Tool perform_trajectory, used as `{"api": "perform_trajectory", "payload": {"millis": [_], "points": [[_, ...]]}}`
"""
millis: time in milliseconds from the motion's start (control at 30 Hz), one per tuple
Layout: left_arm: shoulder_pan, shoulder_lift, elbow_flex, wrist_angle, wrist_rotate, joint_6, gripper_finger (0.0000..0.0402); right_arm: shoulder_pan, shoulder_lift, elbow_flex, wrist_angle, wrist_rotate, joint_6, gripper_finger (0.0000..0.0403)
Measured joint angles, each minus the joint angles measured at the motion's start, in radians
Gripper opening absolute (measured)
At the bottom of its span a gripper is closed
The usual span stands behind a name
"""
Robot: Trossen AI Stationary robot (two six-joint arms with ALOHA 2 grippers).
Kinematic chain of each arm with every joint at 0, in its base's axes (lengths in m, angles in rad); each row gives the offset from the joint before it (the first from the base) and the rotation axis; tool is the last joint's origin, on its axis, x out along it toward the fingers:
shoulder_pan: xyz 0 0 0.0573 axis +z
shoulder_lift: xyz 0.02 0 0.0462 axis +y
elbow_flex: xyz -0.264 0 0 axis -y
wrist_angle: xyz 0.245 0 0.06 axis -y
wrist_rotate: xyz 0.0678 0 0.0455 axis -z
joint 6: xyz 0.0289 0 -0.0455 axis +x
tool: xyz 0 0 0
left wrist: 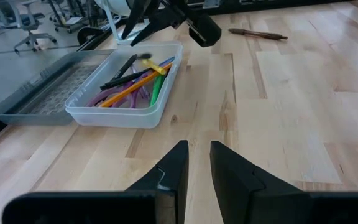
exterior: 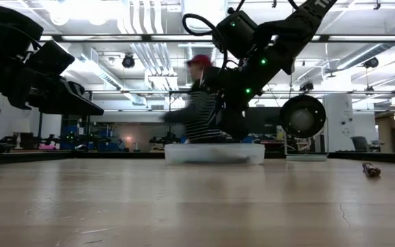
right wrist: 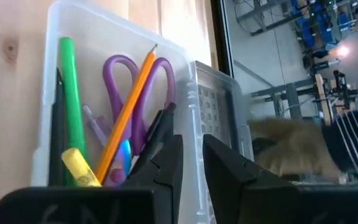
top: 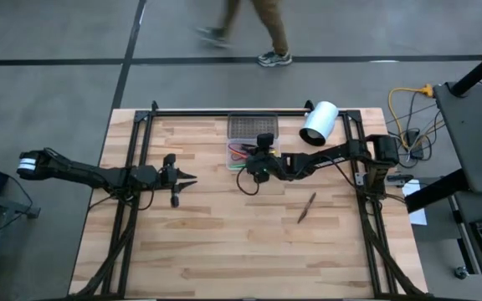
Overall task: Pick & place school supplies into a supply box
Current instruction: Put the black pen into the black box, then put the brown pen into the black box
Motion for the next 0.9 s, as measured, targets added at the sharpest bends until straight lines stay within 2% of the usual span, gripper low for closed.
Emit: {"api": "perform_trajectory", "payload": {"millis": [267, 500, 900], "points": [[0.0, 0.0, 0.0, 0.0, 0.0, 0.0, 0.0052, 0.0, 0.0, 0.0, -0.002, 0.001, -0.003, 0.0054], [0.0, 0.0, 0.0, 0.0, 0.0, 0.0, 0.0052, 0.013, -0.017, 0.01, -0.084, 0.003, -0.055, 0.0052], [0.0, 0.0, 0.0, 0.0, 0.0, 0.0, 0.0052, 0.044, -0.167, 0.027, -0.293, 0.003, 0.016, 0.0052]]}}
